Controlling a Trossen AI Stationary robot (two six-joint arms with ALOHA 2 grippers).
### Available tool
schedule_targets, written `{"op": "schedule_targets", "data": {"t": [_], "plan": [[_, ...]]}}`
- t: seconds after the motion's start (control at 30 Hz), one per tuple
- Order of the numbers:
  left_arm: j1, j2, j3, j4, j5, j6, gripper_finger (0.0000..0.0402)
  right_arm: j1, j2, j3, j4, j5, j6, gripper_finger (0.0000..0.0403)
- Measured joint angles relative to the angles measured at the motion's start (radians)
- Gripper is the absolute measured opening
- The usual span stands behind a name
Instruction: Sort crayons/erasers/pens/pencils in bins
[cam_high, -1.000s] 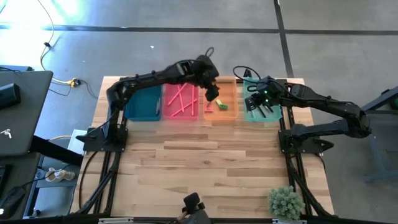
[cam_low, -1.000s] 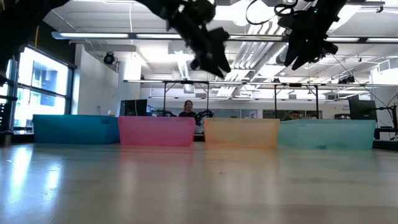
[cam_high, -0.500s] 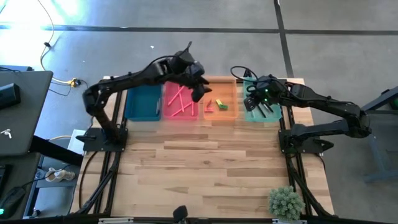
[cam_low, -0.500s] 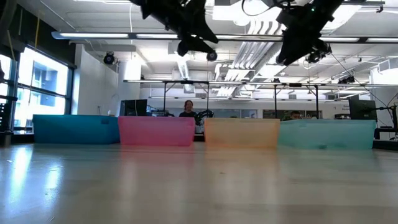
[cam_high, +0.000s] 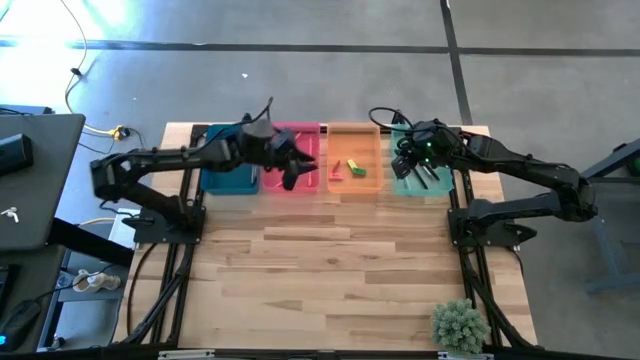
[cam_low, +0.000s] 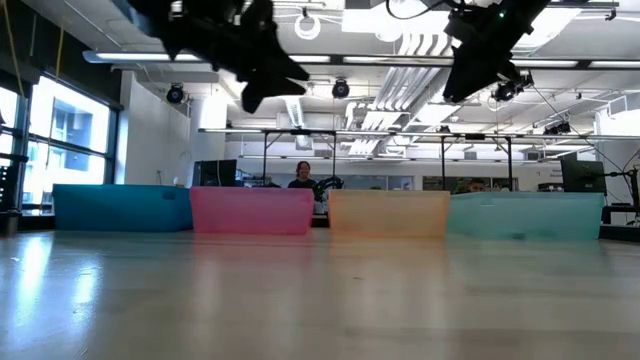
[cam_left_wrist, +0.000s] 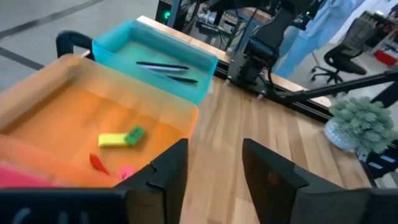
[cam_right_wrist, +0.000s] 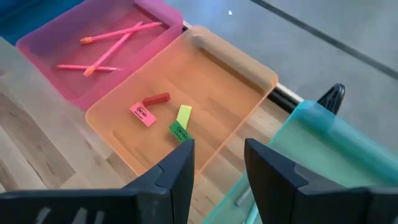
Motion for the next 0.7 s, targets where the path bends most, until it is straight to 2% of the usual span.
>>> {"op": "schedule_targets", "data": {"t": [0.33,0.6,0.7], "plan": [[-0.001,-0.358,-0.303,0.057,-0.008,-0.039,0.0068,0.0,0.0,0.0,0.186,0.0,-0.133,0.0134],[-0.001,-0.637,-0.456,0.057,-0.012,-0.075,0.001,0.0,0.0,0.0,0.231,0.0,-0.163,0.0134],[-0.001,-0.726,-0.503,0.057,-0.012,-0.113,0.0002,-0.001,0.0,0.0,0.231,0.0,-0.167,0.0134]]}}
